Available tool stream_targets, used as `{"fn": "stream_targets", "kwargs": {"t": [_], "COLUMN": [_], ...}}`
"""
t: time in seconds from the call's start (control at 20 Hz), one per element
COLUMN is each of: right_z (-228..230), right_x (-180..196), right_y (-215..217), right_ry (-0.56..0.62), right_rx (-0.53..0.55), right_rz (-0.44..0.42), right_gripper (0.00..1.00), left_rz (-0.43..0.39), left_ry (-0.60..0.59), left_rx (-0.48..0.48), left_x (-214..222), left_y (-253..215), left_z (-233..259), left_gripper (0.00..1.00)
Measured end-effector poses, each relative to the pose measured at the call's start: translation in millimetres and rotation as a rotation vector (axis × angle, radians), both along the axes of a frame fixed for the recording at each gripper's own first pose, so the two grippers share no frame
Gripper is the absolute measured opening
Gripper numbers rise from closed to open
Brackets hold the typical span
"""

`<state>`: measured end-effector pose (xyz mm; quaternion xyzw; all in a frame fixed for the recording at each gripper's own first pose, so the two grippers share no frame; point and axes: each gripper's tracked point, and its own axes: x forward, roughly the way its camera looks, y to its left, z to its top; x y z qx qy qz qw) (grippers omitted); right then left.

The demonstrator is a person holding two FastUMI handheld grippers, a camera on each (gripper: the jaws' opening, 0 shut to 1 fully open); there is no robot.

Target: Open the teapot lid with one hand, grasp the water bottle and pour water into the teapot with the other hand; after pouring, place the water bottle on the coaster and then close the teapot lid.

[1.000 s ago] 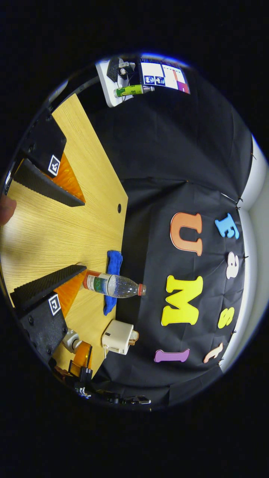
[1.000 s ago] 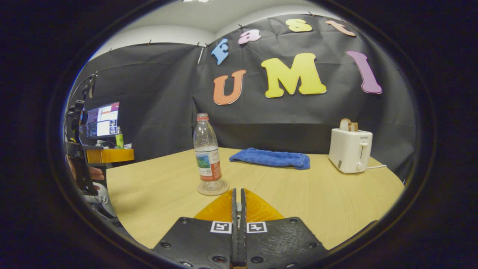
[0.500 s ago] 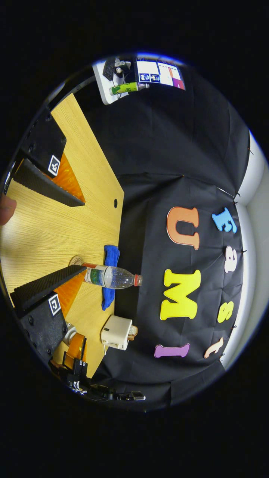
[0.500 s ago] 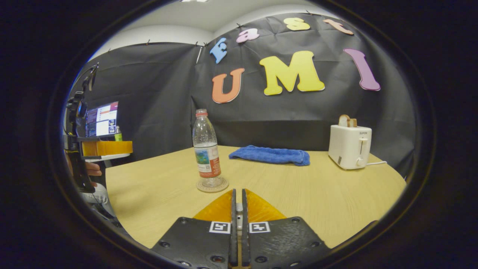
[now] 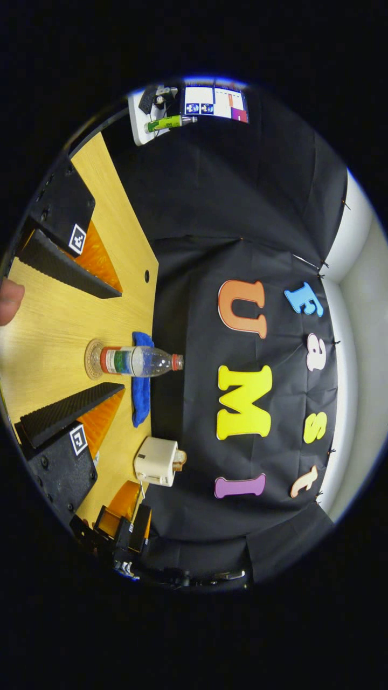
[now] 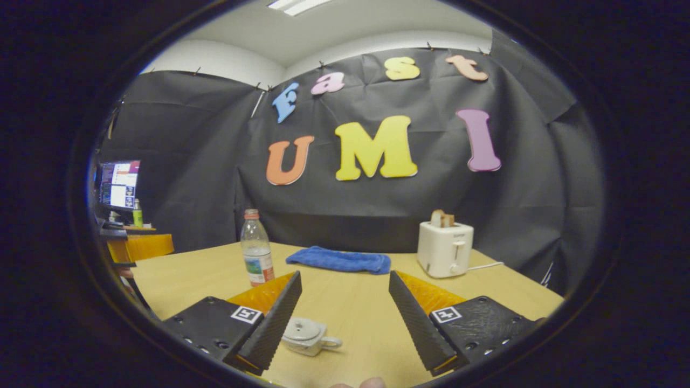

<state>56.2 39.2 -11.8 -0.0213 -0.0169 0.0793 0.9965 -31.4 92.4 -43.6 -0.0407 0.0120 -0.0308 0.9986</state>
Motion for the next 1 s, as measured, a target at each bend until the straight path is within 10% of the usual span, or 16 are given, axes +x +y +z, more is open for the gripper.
{"fn": "stream_targets", "kwargs": {"t": [1.0], "right_z": [44.9], "right_x": [-96.1], "right_y": [-45.4], "right_ry": [-0.078], "right_rx": [-0.014], "right_rz": [-0.145], "right_gripper": [0.97], "left_rz": [0.001], "left_ry": [-0.162], "left_rx": [0.113], "left_x": [-28.3], "left_y": [-45.8], "left_z": [40.4], "left_gripper": [0.97]}}
